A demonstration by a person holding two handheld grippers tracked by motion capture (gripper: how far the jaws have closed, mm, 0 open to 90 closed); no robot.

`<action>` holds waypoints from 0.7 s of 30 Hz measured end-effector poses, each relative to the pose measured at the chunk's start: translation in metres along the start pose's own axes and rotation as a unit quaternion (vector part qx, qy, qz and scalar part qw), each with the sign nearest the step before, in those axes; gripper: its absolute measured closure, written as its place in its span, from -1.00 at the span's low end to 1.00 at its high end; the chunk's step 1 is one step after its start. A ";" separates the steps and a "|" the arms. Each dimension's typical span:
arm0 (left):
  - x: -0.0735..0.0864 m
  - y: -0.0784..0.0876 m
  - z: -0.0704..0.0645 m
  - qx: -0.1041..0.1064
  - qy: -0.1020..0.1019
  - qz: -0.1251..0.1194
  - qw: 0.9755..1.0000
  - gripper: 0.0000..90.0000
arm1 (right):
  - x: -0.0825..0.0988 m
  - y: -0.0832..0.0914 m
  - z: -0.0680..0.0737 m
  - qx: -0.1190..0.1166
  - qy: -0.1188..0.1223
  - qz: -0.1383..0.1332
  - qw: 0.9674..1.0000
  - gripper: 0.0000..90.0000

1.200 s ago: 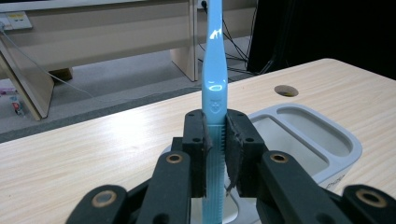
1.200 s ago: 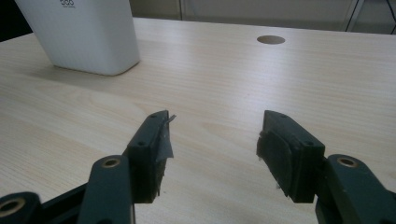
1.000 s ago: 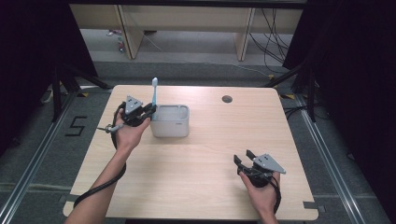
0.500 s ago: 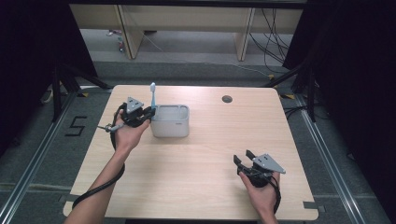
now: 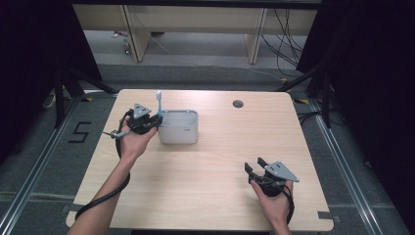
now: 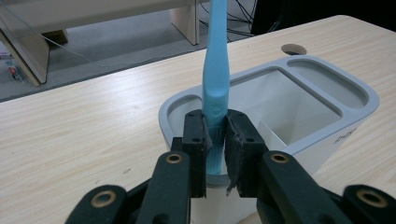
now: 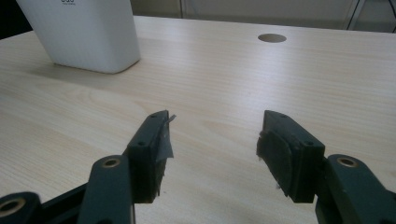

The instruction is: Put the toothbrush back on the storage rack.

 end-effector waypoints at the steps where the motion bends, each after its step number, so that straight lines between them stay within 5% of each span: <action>1: 0.001 0.000 0.000 0.000 0.001 0.002 1.000 0.74 | 0.000 0.000 -0.001 0.000 0.004 0.000 1.000 -0.04; 21: 0.003 -0.002 -0.001 0.001 0.001 0.009 1.000 0.72 | 0.001 0.000 -0.001 0.002 0.004 0.004 1.000 -0.04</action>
Point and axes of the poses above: each handheld gripper's, and its own axes: y roughly backward along the jaws, x roughly out of its underside, z roughly to its left, the point moved 9 cm from there along -y, roughly forward along the jaws, and after that the axes turned 9 degrees about z, right-handed, at the moved point
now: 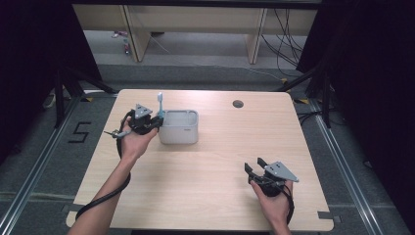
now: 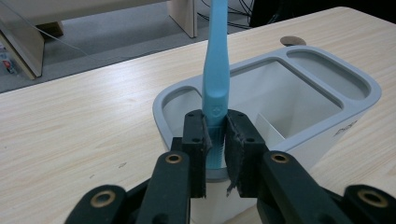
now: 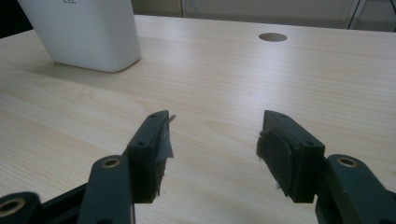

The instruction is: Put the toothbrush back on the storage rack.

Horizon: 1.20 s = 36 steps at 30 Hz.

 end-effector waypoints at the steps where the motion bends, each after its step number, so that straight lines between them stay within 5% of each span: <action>1: 0.001 0.001 0.001 -0.003 -0.001 0.001 1.000 0.70 | 0.000 0.000 0.000 -0.002 0.000 -0.001 1.000 -0.04; 19: 0.026 0.046 0.014 -0.018 0.030 -0.081 0.996 0.01 | 0.000 0.000 -0.001 0.006 0.011 0.000 1.000 -0.04; 36: 0.078 0.067 0.003 -0.004 0.027 -0.094 0.995 -0.05 | 0.001 0.000 0.000 0.000 -0.001 0.001 1.000 -0.04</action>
Point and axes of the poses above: each handheld gripper's, and its own axes: y roughly backward along the jaws, x roughly out of its underside, z roughly to its left, the point moved 9 cm from there along -y, roughly forward along the jaws, and after that the axes turned 9 degrees about z, right-handed, at the moved point
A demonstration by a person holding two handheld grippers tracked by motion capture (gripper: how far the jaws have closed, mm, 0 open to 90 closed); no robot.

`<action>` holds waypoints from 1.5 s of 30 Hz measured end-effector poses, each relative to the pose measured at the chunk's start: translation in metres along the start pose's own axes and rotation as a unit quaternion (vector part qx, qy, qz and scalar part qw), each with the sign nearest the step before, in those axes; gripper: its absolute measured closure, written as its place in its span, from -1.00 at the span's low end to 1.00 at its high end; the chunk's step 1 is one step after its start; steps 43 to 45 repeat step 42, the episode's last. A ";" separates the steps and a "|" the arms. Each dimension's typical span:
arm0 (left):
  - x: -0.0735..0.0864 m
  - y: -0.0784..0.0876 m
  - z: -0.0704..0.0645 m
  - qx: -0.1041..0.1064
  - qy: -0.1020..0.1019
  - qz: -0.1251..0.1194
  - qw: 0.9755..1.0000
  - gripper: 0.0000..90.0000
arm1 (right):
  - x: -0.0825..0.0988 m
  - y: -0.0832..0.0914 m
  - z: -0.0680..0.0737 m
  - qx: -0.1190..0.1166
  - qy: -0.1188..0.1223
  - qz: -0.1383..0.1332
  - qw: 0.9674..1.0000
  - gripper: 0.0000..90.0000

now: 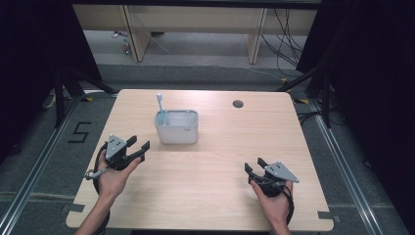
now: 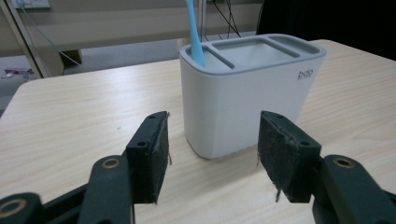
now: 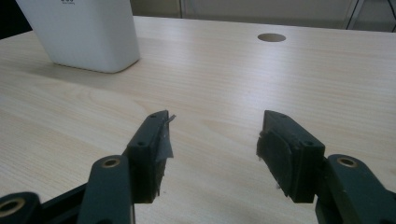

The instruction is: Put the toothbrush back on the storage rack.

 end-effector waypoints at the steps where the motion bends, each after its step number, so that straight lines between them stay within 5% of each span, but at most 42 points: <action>1: 0.004 0.000 0.000 -0.001 -0.001 0.002 1.000 -0.05 | -0.001 -0.001 0.000 0.000 0.000 -0.004 1.000 -0.04; 14: 0.039 0.006 0.003 -0.010 -0.011 0.000 1.000 -0.09 | 0.000 -0.001 0.001 -0.001 0.001 -0.004 1.000 -0.04; 28: 0.063 0.011 0.009 -0.013 0.001 -0.006 1.000 -0.13 | 0.001 -0.001 0.002 0.000 -0.006 -0.001 1.000 -0.04; 32: 0.061 0.013 0.010 -0.012 0.008 -0.027 1.000 -0.16 | 0.000 0.000 0.000 0.001 0.005 -0.005 1.000 -0.04; 38: 0.062 0.014 0.007 -0.021 -0.011 -0.013 1.000 -0.17 | 0.000 0.000 -0.001 -0.004 0.009 -0.006 1.000 -0.05; 45: 0.062 0.013 0.006 -0.019 -0.010 -0.013 1.000 -0.16 | 0.001 0.001 -0.001 0.001 0.008 -0.002 1.000 -0.05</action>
Point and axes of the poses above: each handheld gripper's, and its own axes: y roughly backward along the jaws, x roughly out of its underside, z roughly to its left, the point moved 9 cm from there along -y, roughly forward along the jaws, and after that the axes turned 9 degrees about z, right-handed, at the moved point
